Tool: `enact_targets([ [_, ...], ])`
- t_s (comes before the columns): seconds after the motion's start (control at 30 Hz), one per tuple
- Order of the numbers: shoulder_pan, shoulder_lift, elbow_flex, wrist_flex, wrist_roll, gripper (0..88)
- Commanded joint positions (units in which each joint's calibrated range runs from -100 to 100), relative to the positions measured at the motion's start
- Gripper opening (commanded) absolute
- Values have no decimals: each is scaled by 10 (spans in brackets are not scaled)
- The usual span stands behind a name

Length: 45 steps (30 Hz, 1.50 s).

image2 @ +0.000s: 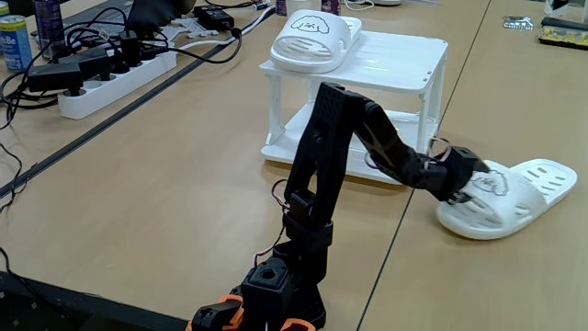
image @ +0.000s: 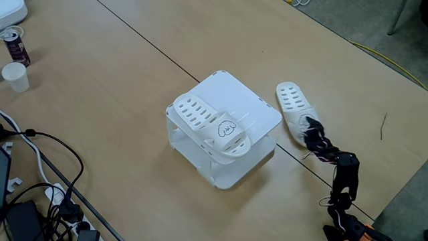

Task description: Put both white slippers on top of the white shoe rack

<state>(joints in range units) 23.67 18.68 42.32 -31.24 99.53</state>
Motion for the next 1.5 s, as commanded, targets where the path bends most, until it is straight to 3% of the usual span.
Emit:
enact_targets([
  [0.0,-21,-58,4,-14,5,212],
  [0.8,16,-52,-41,-14,5,208],
  [0.87,16,-52,-44,-14,5,165],
  [1.0,16,-55,-44,-14,5,0],
  [1.47,28,-176,-85,-7,5,7],
])
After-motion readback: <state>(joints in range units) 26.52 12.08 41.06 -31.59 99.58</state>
